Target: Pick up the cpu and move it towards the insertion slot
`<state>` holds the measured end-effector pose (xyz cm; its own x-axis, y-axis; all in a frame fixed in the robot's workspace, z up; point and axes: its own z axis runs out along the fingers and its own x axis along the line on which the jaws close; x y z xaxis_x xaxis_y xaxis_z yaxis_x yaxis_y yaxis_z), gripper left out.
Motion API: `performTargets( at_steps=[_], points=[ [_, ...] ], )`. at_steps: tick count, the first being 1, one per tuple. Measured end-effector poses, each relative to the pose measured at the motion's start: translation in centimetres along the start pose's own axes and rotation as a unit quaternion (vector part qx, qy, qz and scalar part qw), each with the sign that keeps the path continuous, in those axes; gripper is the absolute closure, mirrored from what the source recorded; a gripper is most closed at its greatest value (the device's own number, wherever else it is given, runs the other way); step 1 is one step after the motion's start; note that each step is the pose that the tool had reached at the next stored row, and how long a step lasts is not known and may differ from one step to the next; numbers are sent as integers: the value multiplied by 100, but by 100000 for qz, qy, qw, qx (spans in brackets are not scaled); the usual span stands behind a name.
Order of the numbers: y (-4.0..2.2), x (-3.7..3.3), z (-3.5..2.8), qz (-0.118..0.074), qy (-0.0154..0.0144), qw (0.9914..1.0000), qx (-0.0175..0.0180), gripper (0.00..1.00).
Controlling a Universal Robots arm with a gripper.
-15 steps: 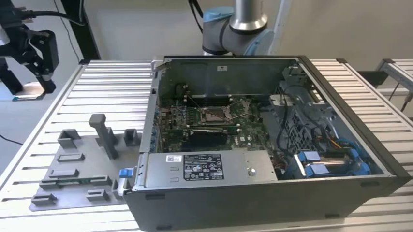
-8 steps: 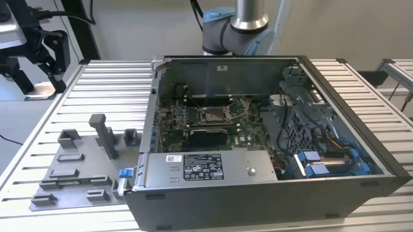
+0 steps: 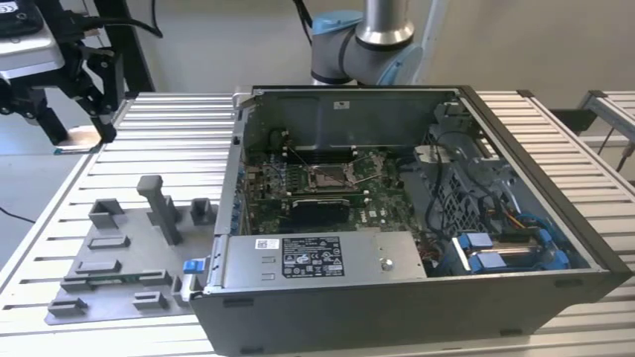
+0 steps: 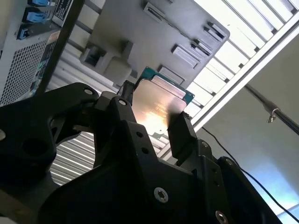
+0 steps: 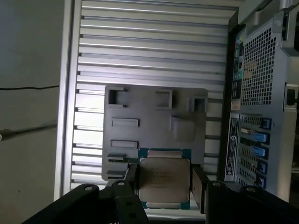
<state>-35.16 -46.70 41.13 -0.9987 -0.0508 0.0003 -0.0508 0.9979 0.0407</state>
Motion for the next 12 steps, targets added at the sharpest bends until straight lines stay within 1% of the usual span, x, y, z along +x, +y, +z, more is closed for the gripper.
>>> performTargets(
  at_steps=[7, 10, 12],
  points=[
    [-8, -159, -1, 1, 5, 100000, 20, 100],
    [-13, -256, -1, -1, 7, 100000, 17, 100],
    [-17, -333, -1, 0, 16, 100000, 19, 100]
  ],
)
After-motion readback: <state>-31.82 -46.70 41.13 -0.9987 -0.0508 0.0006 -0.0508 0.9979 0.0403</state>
